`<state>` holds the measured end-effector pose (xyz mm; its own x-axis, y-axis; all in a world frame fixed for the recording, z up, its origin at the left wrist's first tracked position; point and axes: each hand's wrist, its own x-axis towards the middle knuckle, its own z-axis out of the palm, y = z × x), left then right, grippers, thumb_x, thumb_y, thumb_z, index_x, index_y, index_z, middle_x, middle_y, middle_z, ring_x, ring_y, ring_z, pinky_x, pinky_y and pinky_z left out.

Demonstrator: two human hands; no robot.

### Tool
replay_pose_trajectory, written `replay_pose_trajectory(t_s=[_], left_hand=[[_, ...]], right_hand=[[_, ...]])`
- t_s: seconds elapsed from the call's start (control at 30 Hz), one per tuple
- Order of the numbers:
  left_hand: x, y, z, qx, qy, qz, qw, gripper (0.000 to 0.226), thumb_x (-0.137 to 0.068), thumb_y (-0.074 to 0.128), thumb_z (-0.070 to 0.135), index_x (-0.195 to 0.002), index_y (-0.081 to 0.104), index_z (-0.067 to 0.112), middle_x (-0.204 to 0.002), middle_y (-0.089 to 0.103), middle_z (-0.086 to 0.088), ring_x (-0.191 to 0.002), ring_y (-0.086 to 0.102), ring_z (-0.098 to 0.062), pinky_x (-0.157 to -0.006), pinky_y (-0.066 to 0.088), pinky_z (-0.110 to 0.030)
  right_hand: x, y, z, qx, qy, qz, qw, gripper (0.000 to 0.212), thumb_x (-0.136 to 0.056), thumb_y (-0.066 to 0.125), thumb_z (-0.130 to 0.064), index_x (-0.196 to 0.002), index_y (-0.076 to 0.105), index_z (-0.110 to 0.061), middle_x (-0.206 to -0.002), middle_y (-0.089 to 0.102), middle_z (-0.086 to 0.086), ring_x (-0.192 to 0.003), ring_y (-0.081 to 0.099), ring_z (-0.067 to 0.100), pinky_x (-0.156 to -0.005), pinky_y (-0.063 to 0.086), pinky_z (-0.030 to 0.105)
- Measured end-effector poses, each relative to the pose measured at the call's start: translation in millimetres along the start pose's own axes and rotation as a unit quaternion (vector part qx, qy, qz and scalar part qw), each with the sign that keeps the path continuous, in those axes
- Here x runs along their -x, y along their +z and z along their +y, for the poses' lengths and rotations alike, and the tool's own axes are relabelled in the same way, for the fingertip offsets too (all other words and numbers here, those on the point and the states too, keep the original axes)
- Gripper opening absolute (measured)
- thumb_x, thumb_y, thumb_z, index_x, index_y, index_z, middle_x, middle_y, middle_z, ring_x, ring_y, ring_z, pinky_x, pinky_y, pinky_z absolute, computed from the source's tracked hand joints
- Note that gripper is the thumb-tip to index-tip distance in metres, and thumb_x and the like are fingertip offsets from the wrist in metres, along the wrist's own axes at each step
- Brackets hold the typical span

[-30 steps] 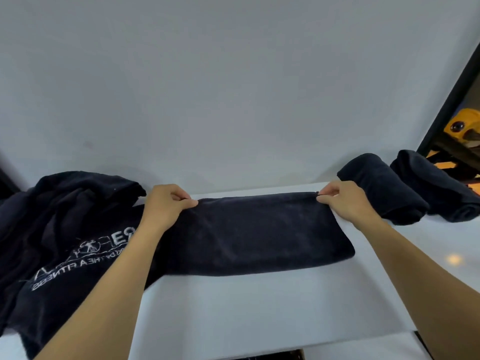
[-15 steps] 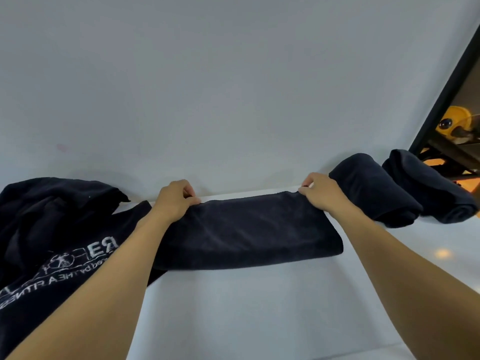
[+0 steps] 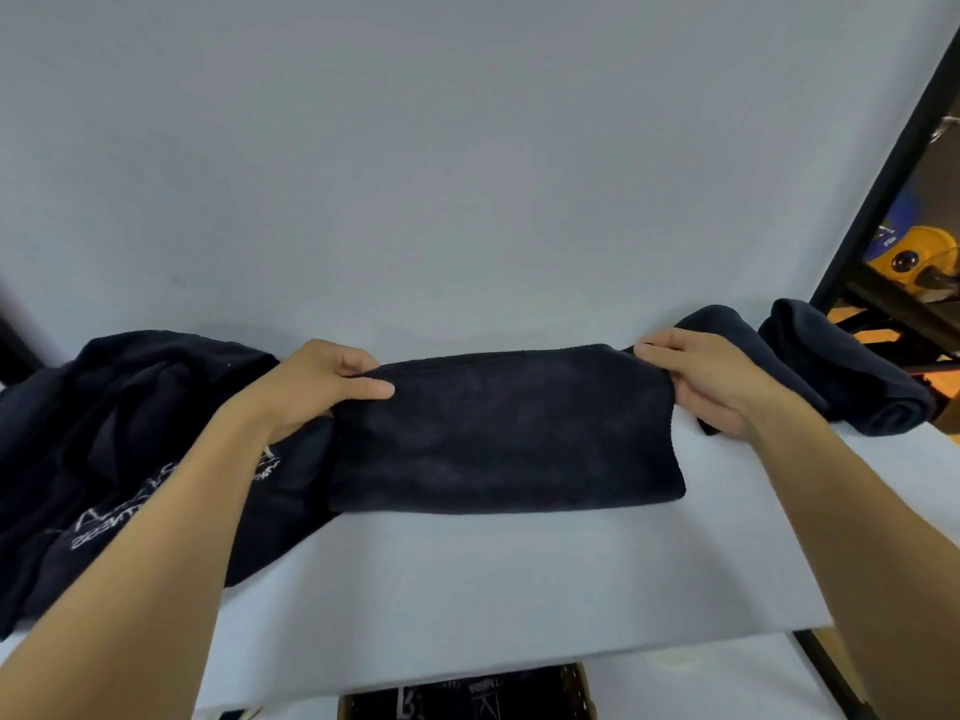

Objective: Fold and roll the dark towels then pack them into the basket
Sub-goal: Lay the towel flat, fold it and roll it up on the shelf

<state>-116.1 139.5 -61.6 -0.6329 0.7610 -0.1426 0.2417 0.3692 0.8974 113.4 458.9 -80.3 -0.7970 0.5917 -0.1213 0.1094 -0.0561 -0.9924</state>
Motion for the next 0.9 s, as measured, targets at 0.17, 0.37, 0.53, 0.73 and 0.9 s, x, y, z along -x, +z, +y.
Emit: replay_pose_trajectory(t_s=[0.17,0.37,0.53,0.73,0.9], left_hand=[[74,-2,2,-0.034,-0.021,-0.116,0.992,0.045,-0.062,0.087,0.033,-0.086,0.071,-0.002,-0.092,0.072,-0.013,-0.086,0.066,-0.026,-0.088,0.05,-0.039],[112,3,13,-0.039,-0.058,-0.226,0.972,0.013,-0.08,0.072,0.007,-0.091,0.074,0.001,-0.094,0.072,-0.016,-0.086,0.067,-0.021,-0.076,0.052,-0.028],[62,5,6,0.023,-0.039,0.013,0.999,0.013,-0.083,0.072,0.008,-0.095,0.075,0.006,-0.098,0.075,-0.011,-0.097,0.071,-0.025,-0.088,0.055,-0.038],[-17,24,-21,-0.147,-0.06,0.208,0.965,0.015,-0.083,0.075,0.012,-0.096,0.073,0.006,-0.1,0.071,-0.008,-0.095,0.064,-0.022,-0.079,0.044,-0.027],[-27,77,-29,-0.362,0.056,0.217,0.905,0.043,-0.095,0.058,0.037,-0.132,0.055,0.017,-0.137,0.053,-0.007,-0.124,0.049,-0.028,-0.104,0.038,-0.04]], right_hand=[[64,-14,-11,0.027,0.043,-0.154,0.987,0.007,-0.09,0.057,-0.003,-0.086,0.062,-0.006,-0.073,0.063,0.006,-0.059,0.061,0.01,-0.052,0.051,0.02],[89,-18,-5,0.034,0.06,-0.242,0.968,0.042,-0.052,0.094,-0.027,-0.082,0.069,-0.009,-0.077,0.061,0.012,-0.063,0.058,0.015,-0.055,0.051,0.021],[55,9,-2,0.003,-0.013,-0.045,0.999,0.003,-0.088,0.066,-0.006,-0.091,0.067,-0.008,-0.086,0.067,0.005,-0.076,0.065,0.011,-0.065,0.055,0.019],[-17,23,27,0.222,-0.022,0.158,0.962,0.013,-0.082,0.073,-0.019,-0.093,0.066,-0.016,-0.098,0.069,0.004,-0.097,0.065,0.024,-0.086,0.052,0.036],[-8,74,45,0.51,-0.215,0.107,0.826,0.04,-0.097,0.054,-0.037,-0.134,0.052,-0.022,-0.142,0.049,-0.002,-0.13,0.046,0.02,-0.107,0.032,0.033]])
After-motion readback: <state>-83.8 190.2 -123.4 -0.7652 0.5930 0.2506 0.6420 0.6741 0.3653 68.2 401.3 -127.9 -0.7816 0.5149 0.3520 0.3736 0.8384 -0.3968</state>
